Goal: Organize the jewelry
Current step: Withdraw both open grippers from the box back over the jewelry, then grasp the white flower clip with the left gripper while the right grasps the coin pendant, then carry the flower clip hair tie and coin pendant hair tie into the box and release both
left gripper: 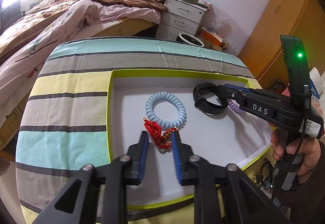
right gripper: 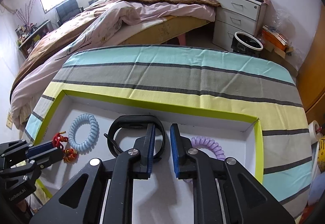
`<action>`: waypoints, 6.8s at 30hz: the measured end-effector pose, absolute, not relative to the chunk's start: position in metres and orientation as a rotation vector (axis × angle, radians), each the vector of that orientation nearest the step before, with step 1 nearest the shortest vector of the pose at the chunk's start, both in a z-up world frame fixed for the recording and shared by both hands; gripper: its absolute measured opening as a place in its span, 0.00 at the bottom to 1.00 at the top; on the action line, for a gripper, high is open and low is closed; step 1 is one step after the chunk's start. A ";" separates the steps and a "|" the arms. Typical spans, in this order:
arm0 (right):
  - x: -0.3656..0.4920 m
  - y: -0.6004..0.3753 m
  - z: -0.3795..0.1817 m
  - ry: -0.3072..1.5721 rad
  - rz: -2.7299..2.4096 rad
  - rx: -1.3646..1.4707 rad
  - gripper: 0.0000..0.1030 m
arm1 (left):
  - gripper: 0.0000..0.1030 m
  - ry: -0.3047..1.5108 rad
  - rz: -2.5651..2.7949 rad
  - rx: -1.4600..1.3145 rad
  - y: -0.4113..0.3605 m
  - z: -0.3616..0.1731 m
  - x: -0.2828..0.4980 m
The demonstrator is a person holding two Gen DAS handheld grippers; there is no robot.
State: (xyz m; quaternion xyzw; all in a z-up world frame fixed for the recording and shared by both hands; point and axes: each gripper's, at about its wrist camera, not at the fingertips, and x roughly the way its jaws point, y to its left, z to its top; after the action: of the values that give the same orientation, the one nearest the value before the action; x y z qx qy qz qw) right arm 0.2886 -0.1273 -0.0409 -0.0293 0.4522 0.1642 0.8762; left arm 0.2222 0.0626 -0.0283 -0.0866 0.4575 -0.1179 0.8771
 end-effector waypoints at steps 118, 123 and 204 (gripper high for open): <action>0.080 -0.212 -0.013 0.793 0.347 -0.042 0.20 | 0.16 0.862 -0.124 -0.021 0.063 -0.013 0.049; 0.081 -0.212 -0.006 0.782 0.344 -0.040 0.20 | 0.16 0.841 -0.136 -0.019 0.060 0.001 0.056; 0.222 -0.172 -0.041 0.909 0.364 -0.084 0.29 | 0.37 0.926 -0.278 -0.071 0.004 -0.023 0.220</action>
State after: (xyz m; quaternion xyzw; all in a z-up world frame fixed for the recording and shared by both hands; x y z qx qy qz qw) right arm 0.2217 -0.1719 -0.0408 -0.0401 0.4363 0.1746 0.8818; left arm 0.2196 0.0037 -0.0227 -0.0343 0.4452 -0.1338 0.8847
